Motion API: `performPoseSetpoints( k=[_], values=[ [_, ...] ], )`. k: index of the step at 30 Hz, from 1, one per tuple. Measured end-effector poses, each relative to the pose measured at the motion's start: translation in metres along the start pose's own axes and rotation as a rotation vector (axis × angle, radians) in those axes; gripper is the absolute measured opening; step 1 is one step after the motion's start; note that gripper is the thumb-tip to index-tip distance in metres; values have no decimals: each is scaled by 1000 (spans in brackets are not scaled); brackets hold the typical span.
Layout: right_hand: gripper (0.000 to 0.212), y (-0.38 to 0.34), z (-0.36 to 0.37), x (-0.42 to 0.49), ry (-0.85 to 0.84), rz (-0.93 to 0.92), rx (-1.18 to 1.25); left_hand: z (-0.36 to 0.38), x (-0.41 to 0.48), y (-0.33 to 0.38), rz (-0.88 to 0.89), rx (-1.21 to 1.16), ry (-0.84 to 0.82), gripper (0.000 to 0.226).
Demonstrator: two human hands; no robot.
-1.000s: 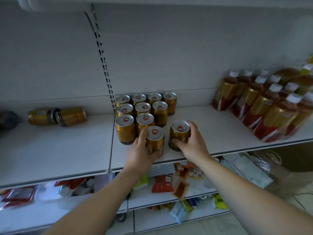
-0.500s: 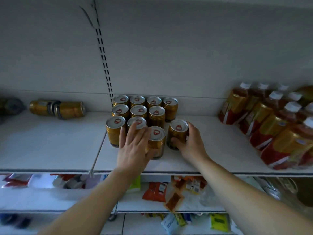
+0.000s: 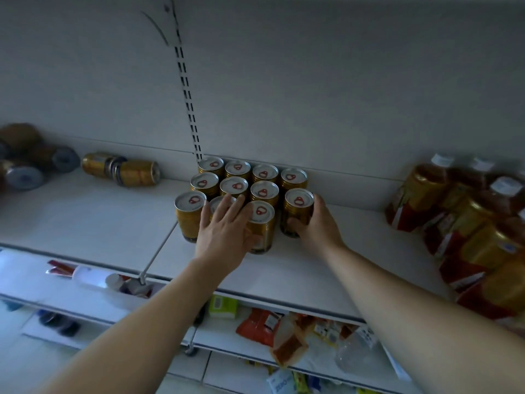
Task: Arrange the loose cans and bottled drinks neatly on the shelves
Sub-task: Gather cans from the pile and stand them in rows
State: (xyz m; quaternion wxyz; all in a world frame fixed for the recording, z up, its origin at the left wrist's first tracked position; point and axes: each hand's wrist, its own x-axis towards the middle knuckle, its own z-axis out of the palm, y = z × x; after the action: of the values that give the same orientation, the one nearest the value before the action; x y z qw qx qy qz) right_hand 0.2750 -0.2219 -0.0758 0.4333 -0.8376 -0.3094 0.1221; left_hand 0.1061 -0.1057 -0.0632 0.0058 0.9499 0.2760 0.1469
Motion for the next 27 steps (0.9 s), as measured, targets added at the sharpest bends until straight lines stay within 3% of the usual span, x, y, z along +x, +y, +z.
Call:
performPoseSetpoints(
  k=[10,14,19,22,27],
  values=[
    [71,-13,-1,7,-43,37,-41,-15,5,-3,6,-81,-54,77],
    [80,-52,-12,4,36,-67,-136,-42,7,-28,-68,-199,-23,70],
    [74,-129,6,-7,-49,-203,-306,-77,-5,-94,-206,-379,-172,73],
    [77,-177,45,-17,-127,-260,-357,-95,-26,-148,-235,-318,-306,72],
    [82,-244,129,-35,-226,-258,-375,-131,-71,-242,-312,-251,-337,72]
  ],
)
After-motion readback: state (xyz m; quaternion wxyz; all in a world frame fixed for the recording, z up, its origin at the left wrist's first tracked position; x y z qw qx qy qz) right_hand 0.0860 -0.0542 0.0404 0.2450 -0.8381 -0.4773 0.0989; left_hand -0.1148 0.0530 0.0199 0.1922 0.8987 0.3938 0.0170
